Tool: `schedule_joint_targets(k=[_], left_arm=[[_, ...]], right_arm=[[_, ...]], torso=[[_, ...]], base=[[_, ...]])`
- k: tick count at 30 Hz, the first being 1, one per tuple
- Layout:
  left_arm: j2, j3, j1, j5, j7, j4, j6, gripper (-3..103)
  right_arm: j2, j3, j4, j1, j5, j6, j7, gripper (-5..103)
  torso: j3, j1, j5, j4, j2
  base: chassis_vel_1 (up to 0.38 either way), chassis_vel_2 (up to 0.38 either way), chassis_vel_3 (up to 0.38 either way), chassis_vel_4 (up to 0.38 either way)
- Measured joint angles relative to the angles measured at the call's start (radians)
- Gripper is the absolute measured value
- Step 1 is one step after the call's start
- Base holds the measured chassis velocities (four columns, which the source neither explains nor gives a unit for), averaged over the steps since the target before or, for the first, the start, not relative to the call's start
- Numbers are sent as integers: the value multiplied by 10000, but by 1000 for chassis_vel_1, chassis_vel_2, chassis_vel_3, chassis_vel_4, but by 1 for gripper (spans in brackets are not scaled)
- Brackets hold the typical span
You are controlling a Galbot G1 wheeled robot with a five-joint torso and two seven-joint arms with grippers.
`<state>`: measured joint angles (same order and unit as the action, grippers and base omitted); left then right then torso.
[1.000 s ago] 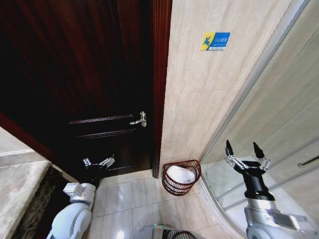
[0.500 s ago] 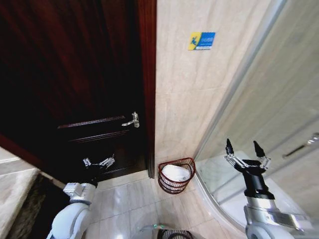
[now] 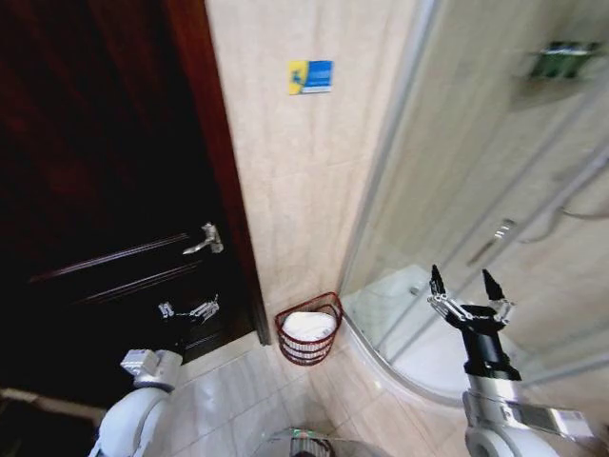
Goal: Discard the used towel into the hamper.
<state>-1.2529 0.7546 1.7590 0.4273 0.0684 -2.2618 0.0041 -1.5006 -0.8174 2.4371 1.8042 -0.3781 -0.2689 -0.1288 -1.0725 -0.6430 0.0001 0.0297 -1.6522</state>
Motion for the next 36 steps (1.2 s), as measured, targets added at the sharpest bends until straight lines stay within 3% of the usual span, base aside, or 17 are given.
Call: schedule_joint_targets(k=[17,23,36], left_arm=[[0,0,0,-1,0,0,0,100],[0,0,0,0,-1,0,0,100],[1,0,0,-1,0,0,0,100]], right_arm=[[-95,-13,-88,-41,-28,-138,-54,100],[-137,-38,-205,-93,-101,-276,-194,100],[-102,-100,-279,-186,-373,-376,-100,100]], torso=[[0,0,0,-3,0],[0,0,-1,6,0],[0,0,-2,-1,0]], base=[[-116,-119,-113,-126],[-27,-33,-19,-25],[-17,-18,18,19]])
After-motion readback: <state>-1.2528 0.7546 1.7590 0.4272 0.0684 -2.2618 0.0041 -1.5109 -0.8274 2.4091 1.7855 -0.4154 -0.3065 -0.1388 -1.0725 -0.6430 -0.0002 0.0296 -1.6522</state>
